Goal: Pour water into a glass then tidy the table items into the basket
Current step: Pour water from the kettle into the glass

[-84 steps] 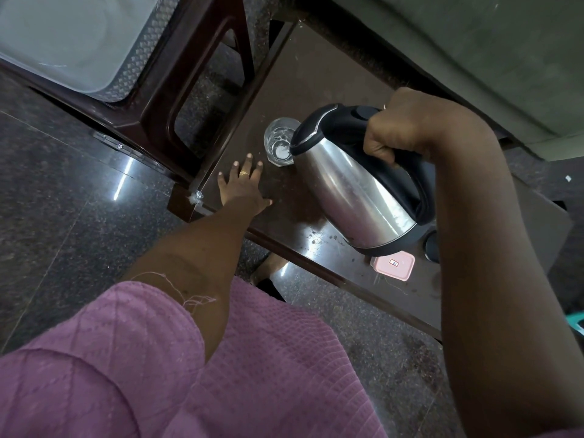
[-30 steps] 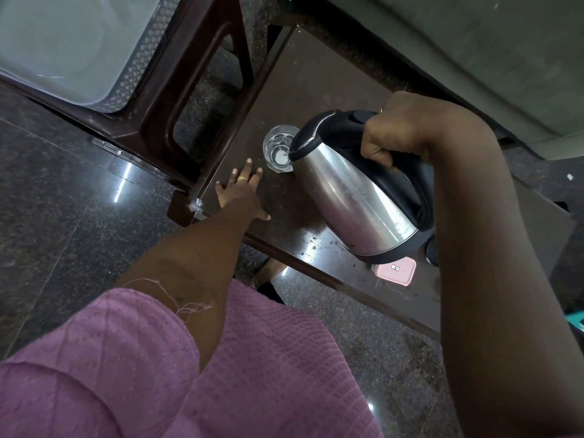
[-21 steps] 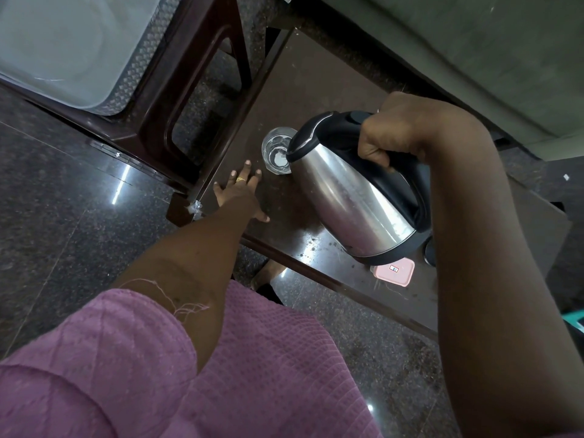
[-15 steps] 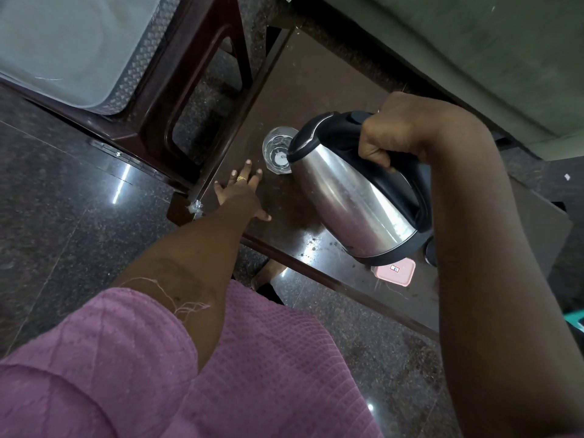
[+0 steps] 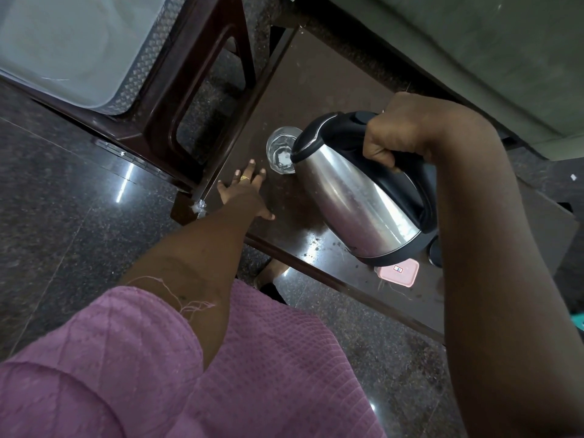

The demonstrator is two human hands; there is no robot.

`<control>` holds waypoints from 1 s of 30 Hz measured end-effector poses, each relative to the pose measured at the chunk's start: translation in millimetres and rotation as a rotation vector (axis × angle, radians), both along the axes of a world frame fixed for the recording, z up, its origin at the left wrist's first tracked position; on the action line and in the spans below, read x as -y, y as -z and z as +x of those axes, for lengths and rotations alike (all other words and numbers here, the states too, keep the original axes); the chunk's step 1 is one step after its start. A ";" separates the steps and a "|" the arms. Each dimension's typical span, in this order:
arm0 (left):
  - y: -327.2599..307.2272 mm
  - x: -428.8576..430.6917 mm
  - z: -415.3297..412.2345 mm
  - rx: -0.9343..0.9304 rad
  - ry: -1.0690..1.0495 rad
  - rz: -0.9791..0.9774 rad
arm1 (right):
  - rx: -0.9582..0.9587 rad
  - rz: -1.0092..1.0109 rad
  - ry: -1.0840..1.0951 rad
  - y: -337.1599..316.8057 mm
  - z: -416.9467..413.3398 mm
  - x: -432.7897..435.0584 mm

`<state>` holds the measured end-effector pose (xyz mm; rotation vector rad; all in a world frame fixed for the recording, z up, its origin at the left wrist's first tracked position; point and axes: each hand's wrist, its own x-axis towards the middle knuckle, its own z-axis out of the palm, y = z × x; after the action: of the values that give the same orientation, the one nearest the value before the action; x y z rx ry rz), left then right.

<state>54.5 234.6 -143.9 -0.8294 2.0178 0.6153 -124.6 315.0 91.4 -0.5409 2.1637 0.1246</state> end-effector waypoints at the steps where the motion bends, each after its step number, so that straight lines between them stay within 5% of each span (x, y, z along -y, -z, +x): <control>1: 0.1 -0.5 0.1 0.001 0.006 -0.006 | 0.005 0.004 0.001 0.4 -0.7 0.2; 30: 2.4 -4.5 -1.9 0.010 0.009 -0.046 | 0.017 0.014 -0.010 -11.0 1.2 -4.4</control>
<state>52.6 239.1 -146.3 -0.8490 2.0321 0.5603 -123.4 319.4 102.4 -0.5425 2.1426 0.1400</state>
